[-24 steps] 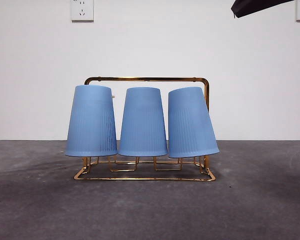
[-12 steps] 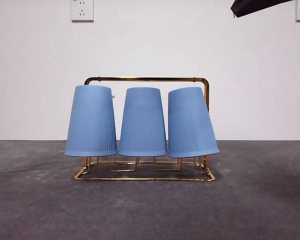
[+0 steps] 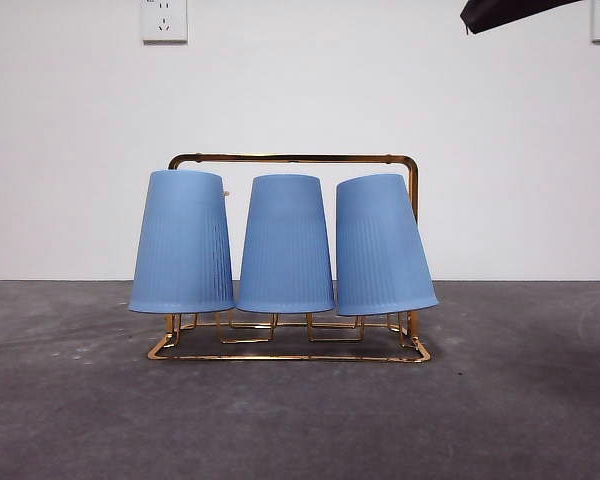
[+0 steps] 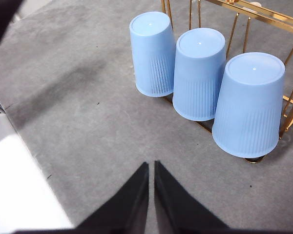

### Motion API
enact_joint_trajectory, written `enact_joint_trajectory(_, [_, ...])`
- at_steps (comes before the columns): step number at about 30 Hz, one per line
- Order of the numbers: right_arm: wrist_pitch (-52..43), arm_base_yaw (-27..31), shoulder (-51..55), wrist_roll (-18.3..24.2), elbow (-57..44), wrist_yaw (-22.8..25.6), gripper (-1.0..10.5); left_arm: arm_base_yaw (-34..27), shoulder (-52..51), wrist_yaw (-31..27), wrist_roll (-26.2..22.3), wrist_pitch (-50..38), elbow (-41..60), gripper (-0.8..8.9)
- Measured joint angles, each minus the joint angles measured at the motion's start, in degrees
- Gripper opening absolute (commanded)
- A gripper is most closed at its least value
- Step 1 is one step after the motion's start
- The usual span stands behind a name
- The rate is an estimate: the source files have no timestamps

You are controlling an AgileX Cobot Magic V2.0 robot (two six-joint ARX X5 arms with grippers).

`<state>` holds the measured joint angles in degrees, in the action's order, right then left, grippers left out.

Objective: Pick the top cup and place it on cupholder, pick up the mid cup and place it on cupholder, last pick the bottom cup and place it on cupholder.

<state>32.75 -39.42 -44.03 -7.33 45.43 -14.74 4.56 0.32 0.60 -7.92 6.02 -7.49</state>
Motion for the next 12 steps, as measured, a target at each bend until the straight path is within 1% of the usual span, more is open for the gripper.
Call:
enact_joint_trajectory(5, [0.0,0.0,0.0,0.0,0.0,0.0,0.1,0.0,0.0,-2.3,0.0,-0.1,3.3,0.19])
enact_joint_trajectory(12, [0.0,0.0,0.0,0.0,0.0,0.0,0.1,0.0,0.0,-2.4,0.0,0.4,5.6,0.19])
